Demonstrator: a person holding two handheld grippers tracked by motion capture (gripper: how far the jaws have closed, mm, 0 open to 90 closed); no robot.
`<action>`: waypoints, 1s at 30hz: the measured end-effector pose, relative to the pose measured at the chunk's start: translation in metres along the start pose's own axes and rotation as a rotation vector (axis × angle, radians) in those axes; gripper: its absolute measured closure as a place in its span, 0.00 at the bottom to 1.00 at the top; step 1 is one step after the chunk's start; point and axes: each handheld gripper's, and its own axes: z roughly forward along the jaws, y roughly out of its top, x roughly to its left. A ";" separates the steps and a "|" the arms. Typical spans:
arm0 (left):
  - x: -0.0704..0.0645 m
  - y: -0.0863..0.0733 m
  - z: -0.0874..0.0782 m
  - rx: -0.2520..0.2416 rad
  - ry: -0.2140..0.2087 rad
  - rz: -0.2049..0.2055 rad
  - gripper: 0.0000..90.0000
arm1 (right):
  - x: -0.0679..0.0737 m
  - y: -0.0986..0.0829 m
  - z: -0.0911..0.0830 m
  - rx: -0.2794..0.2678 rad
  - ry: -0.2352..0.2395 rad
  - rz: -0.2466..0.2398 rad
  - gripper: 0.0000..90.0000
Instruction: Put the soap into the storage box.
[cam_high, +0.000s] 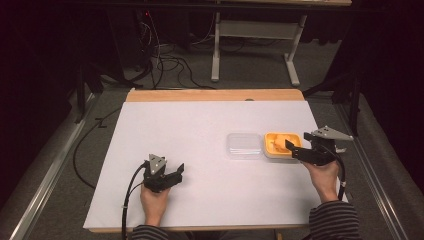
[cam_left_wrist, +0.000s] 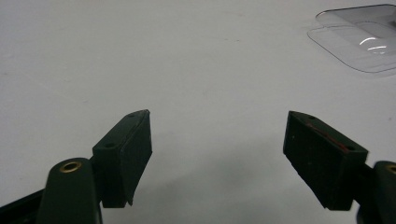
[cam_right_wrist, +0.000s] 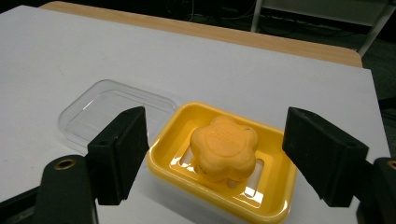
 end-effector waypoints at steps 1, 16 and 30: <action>0.000 0.000 0.000 0.000 0.000 0.000 0.27 | 0.001 -0.001 -0.001 -0.002 0.003 -0.005 0.25; 0.000 0.000 0.000 0.000 -0.003 -0.003 0.27 | 0.003 -0.008 -0.015 -0.034 0.023 0.004 0.26; 0.000 0.000 0.000 -0.002 -0.003 -0.002 0.27 | 0.003 -0.022 -0.031 -0.049 0.031 0.027 0.28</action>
